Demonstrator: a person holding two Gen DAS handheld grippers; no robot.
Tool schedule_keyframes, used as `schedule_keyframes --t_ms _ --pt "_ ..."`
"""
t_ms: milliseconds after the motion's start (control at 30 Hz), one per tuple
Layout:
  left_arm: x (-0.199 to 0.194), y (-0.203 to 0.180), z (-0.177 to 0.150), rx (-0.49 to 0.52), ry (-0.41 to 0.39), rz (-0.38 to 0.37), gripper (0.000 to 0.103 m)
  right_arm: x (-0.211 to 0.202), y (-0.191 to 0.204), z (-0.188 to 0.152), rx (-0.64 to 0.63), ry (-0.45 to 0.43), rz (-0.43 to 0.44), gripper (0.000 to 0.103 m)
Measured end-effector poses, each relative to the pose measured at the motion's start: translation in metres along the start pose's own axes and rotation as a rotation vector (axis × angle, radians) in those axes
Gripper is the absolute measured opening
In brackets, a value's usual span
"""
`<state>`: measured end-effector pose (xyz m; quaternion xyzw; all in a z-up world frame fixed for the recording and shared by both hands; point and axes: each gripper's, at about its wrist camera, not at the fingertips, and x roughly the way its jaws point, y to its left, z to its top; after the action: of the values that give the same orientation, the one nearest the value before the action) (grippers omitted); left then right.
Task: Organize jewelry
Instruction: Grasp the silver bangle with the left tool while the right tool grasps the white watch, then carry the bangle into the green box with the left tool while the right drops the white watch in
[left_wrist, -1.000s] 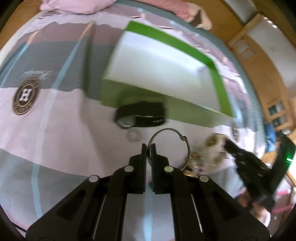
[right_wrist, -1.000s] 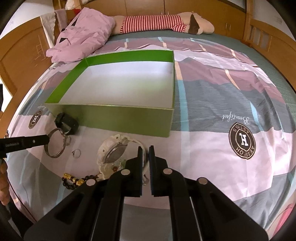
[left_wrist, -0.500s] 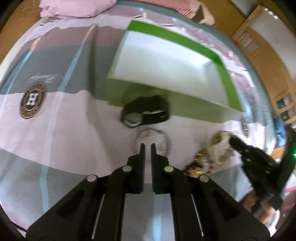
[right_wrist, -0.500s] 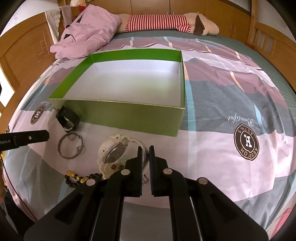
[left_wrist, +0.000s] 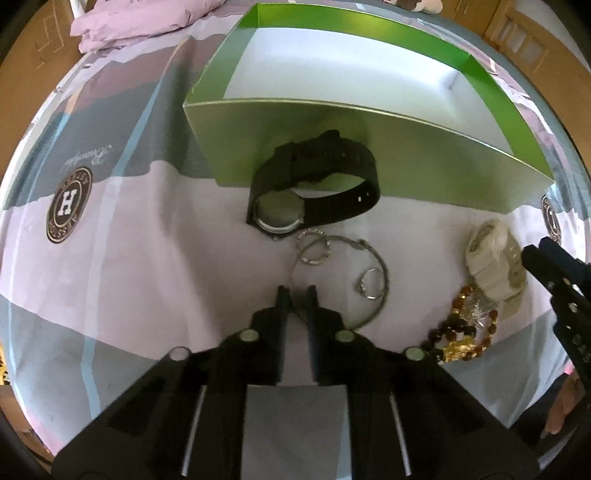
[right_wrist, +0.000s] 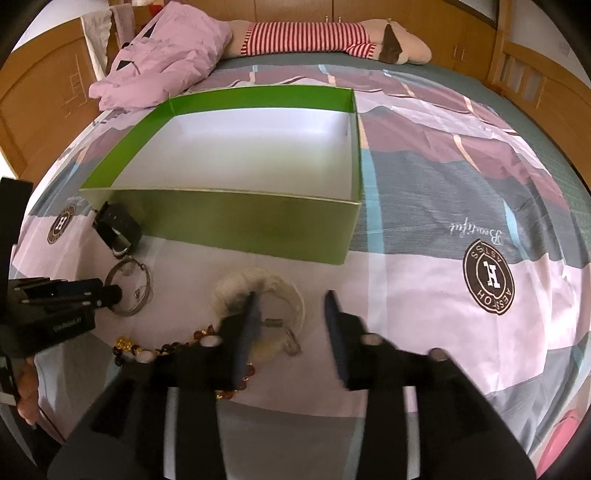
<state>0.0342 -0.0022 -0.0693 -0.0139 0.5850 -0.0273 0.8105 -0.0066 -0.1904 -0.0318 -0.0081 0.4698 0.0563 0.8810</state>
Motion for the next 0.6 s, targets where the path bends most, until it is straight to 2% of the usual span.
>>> schedule_keyframes --t_ms 133,300,367,433,467,600 --pt "-0.003 0.006 0.003 -0.024 -0.001 -0.012 0.003 0.008 -0.007 0.0 0.016 0.026 -0.021 0.041" --pt "-0.014 0.016 0.006 -0.041 -0.021 -0.032 0.003 0.018 -0.005 -0.003 0.023 0.071 0.041 0.041" --pt "-0.018 0.018 0.007 -0.046 -0.029 -0.038 0.003 0.023 0.001 -0.005 -0.003 0.092 0.042 0.024" --pt "-0.03 0.028 0.002 -0.058 -0.049 -0.049 0.003 0.021 0.006 -0.005 -0.035 0.08 0.012 0.013" --pt "-0.03 0.019 0.002 -0.061 -0.062 -0.051 0.003 0.019 0.007 -0.005 -0.042 0.065 0.01 0.012" --pt "-0.051 0.022 0.001 -0.072 -0.138 -0.069 0.003 0.008 0.005 -0.001 -0.027 0.026 0.019 0.012"
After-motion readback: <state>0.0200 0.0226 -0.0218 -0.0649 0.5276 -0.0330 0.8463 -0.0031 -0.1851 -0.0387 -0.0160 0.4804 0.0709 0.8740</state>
